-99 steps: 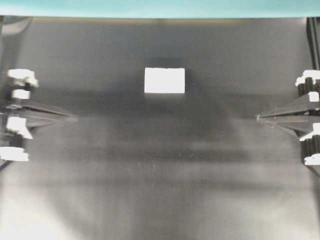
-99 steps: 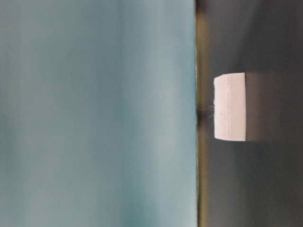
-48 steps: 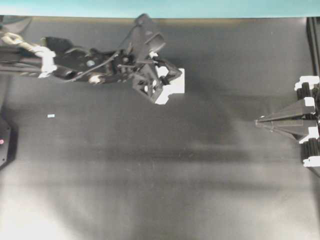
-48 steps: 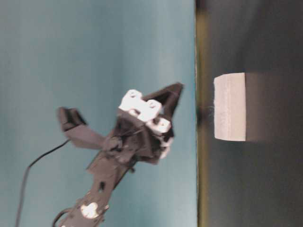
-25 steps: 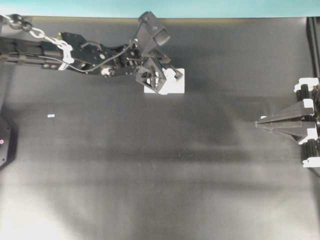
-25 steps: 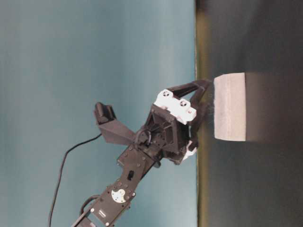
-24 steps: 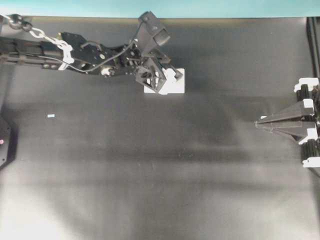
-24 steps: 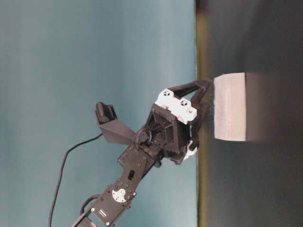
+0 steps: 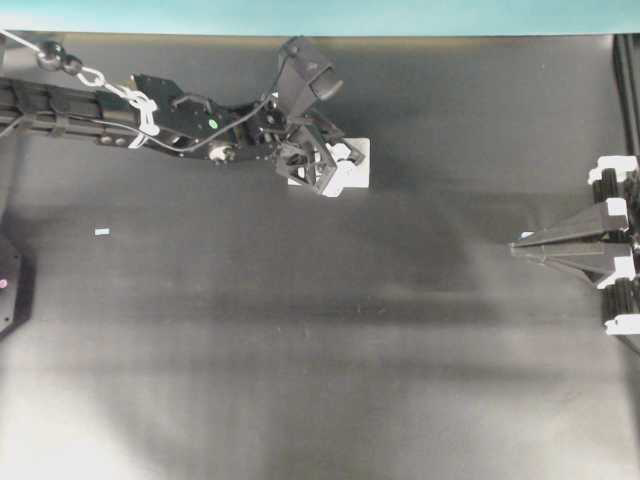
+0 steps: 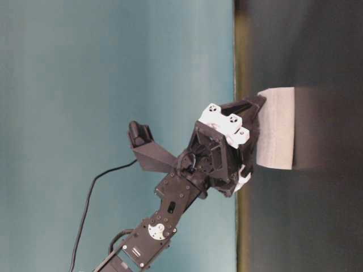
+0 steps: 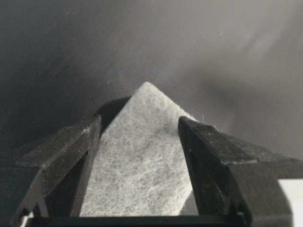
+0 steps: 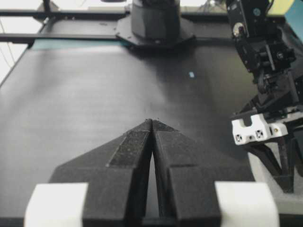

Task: Push the sponge with the left arm to wipe the table.
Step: 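Lower the left gripper and close it on the white sponge, then drag the held sponge with the left gripper toward the near-left table corner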

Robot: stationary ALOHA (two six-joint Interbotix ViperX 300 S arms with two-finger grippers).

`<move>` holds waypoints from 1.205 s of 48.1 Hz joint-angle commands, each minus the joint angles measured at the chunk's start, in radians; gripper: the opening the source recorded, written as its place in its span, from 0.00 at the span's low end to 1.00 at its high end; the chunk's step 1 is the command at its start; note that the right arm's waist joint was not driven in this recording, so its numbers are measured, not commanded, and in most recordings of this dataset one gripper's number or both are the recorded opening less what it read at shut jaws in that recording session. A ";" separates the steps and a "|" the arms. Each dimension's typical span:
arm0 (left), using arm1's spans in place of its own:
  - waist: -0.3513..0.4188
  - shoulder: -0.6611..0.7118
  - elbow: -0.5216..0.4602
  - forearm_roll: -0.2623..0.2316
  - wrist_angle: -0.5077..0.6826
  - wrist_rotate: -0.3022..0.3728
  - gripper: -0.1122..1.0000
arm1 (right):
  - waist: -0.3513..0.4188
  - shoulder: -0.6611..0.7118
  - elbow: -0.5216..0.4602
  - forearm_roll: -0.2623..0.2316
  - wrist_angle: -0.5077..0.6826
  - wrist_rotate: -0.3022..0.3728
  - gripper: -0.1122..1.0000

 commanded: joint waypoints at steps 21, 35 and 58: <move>-0.083 -0.086 0.135 0.003 -0.008 -0.064 0.68 | 0.000 0.005 0.003 0.002 -0.015 0.006 0.10; -0.172 -0.137 0.222 0.003 -0.011 -0.098 0.68 | 0.000 0.005 0.006 0.003 -0.018 0.006 0.10; -0.347 -0.265 0.425 0.003 -0.057 -0.103 0.68 | 0.000 0.005 0.008 0.005 -0.031 0.009 0.10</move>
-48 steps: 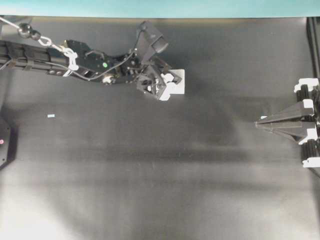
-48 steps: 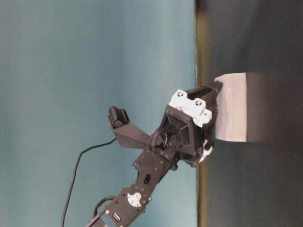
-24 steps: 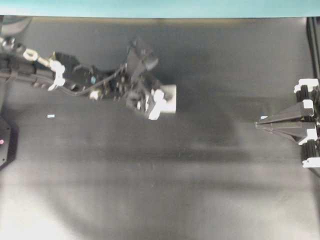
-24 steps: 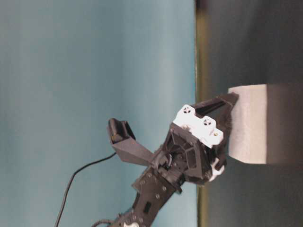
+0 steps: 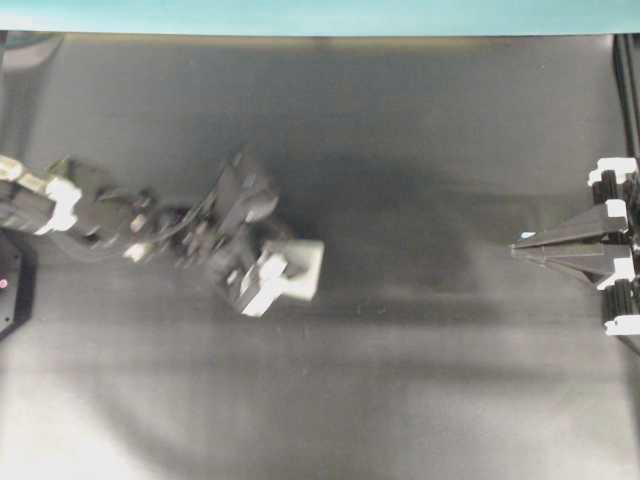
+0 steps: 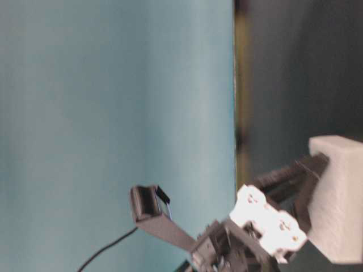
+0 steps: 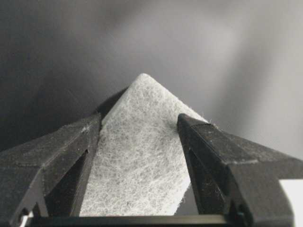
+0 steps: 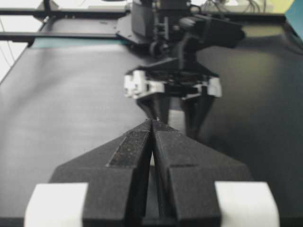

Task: Push the sponge with the left arm to wipe the table.
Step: 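Drag the held sponge with the left gripper toward the near-left table corner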

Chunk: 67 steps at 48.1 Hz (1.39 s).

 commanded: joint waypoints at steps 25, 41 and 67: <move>-0.296 -0.095 0.149 0.005 0.005 -0.120 0.68 | 0.000 0.006 -0.006 0.008 -0.034 0.008 0.10; -0.425 -0.149 0.156 0.003 0.006 -0.199 0.68 | 0.000 0.005 -0.006 0.008 -0.049 0.008 0.10; -0.574 -0.155 0.158 0.005 0.014 -0.307 0.68 | 0.000 0.005 -0.006 0.011 -0.052 0.008 0.10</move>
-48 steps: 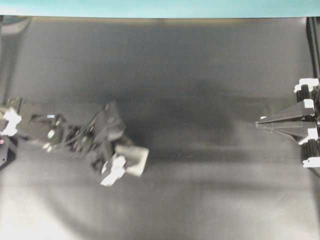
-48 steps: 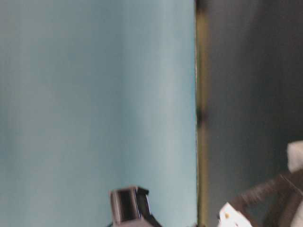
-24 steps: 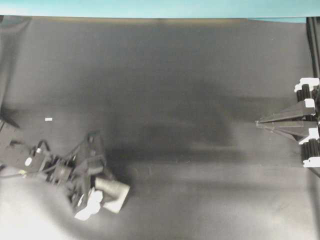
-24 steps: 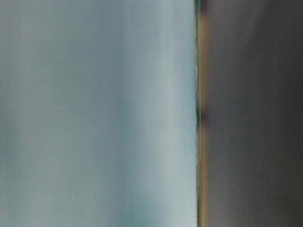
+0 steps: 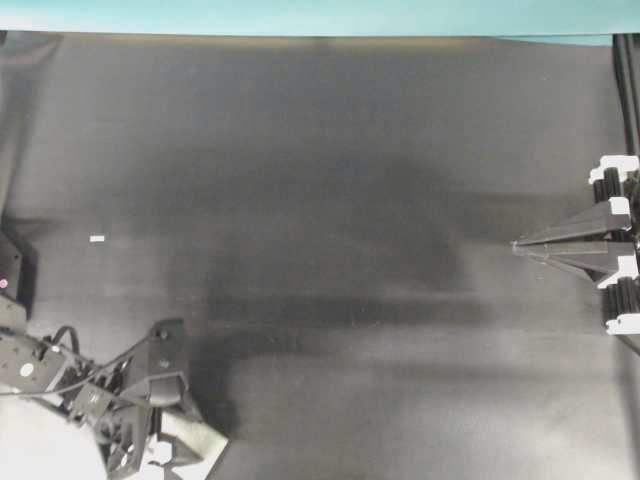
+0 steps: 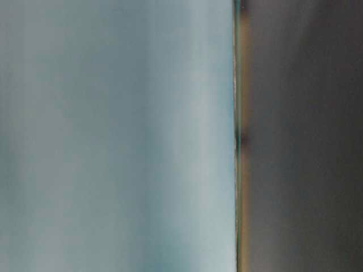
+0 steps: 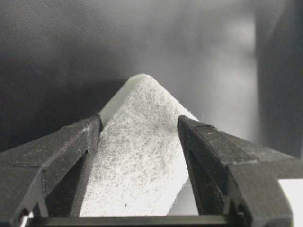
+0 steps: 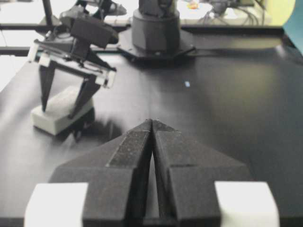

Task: Push the sponge with the left arm to wipe the table.
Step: 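Drag the held sponge with the left gripper toward the near-left table corner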

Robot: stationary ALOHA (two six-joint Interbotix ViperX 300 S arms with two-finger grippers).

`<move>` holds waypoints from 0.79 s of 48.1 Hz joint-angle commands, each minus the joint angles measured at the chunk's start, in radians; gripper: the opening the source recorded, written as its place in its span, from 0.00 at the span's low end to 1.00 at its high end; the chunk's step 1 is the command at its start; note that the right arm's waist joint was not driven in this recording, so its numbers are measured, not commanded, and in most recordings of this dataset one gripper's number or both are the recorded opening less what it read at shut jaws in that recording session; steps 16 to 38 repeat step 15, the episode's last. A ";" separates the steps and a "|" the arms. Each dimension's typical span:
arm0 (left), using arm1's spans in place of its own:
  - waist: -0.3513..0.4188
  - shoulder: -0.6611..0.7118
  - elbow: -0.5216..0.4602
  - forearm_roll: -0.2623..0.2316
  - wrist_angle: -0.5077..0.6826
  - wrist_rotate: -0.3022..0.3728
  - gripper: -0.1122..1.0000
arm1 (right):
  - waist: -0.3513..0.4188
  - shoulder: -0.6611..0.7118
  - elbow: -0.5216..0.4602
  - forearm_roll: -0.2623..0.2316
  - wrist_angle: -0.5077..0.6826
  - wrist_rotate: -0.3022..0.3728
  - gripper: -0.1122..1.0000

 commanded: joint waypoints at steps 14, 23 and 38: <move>0.038 -0.061 -0.023 0.006 -0.005 0.044 0.68 | 0.000 0.005 -0.006 0.003 -0.014 0.008 0.10; 0.044 -0.071 -0.023 0.006 -0.003 0.055 0.68 | 0.000 0.005 -0.006 0.003 -0.014 0.008 0.10; 0.044 -0.071 -0.023 0.006 -0.003 0.055 0.68 | 0.000 0.005 -0.006 0.003 -0.014 0.008 0.10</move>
